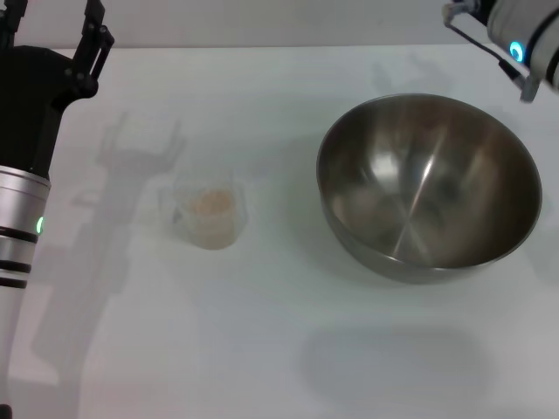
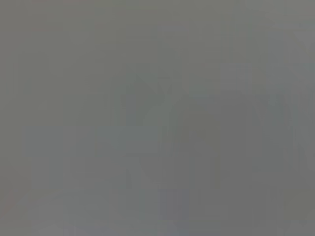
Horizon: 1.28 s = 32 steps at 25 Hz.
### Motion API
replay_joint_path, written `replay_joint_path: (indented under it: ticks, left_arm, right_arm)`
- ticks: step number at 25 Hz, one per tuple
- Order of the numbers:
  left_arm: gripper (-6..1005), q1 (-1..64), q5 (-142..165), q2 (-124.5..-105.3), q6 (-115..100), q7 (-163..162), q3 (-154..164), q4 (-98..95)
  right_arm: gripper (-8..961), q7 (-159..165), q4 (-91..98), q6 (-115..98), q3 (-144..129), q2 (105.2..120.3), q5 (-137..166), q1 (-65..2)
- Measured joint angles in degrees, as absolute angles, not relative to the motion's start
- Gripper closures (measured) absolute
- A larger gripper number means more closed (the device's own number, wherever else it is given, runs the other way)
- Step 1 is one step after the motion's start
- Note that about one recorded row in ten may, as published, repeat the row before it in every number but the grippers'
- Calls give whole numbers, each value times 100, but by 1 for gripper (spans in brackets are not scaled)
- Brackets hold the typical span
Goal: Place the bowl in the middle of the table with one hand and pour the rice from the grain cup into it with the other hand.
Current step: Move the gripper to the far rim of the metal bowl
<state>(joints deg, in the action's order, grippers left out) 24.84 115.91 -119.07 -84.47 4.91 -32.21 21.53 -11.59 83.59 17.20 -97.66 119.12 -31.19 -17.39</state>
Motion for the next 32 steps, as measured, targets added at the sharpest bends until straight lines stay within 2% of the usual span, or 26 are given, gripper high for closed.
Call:
replay_joint_path:
  ticks: [1,2,3,5,6,7,9,10,11,12,13,15,17,32]
  left_arm:
    - [174,2484,11591,-11907,-8447,491,-3221,2153]
    - [174,2480,11584,-11905,-8444,487,-3227,2147]
    - [174,2470,11580,-11901,-8437,482,-3232,2143]
    - [174,2455,11577,-11893,-8450,497,-3236,2119]
    - [174,2455,11577,-11893,-8450,497,-3236,2119]
    - [174,2461,11576,-11891,-8460,505,-3236,2084]
    - [174,2466,11574,-11891,-8463,504,-3236,2070]
    - [174,2474,11573,-11891,-8466,501,-3236,2063]
    - [174,2474,11573,-11891,-8466,501,-3236,2063]
    - [174,2478,11575,-11891,-8477,502,-3235,2063]
    - [175,2478,11575,-11891,-8477,502,-3235,2063]
    - [175,2480,11575,-11891,-8497,508,-3234,2063]
    - [175,2483,11575,-11891,-8498,509,-3234,2058]
    - [176,2514,11605,-11901,-8499,483,-3234,2021]
  right_arm:
    - [322,-1159,8359,1720,-9766,11912,-3119,-1739]
    - [322,-1156,8964,3261,-9304,11910,-3120,-1940]
    - [322,-1156,8964,3261,-9304,11910,-3120,-1940]
    - [322,-1162,9632,5420,-8557,11898,-3121,-2345]
    - [322,-1162,9632,5420,-8557,11898,-3121,-2345]
    - [322,-1193,9892,6631,-8048,11880,-3120,-2714]
    - [322,-1225,9968,7180,-7781,11864,-3119,-2925]
    - [322,-1341,9958,8052,-7342,11818,-3090,-3269]
    - [322,-1341,9958,8052,-7342,11818,-3090,-3269]
    - [322,-1467,9842,8629,-7069,11750,-3016,-3517]
    - [322,-1467,9842,8629,-7069,11750,-3016,-3517]
    - [322,-1693,9429,9187,-6908,11630,-2798,-3831]
    - [323,-1888,9088,9360,-6884,11592,-2623,-3974]
    - [323,-2682,7493,9102,-6868,11656,-1836,-4207]
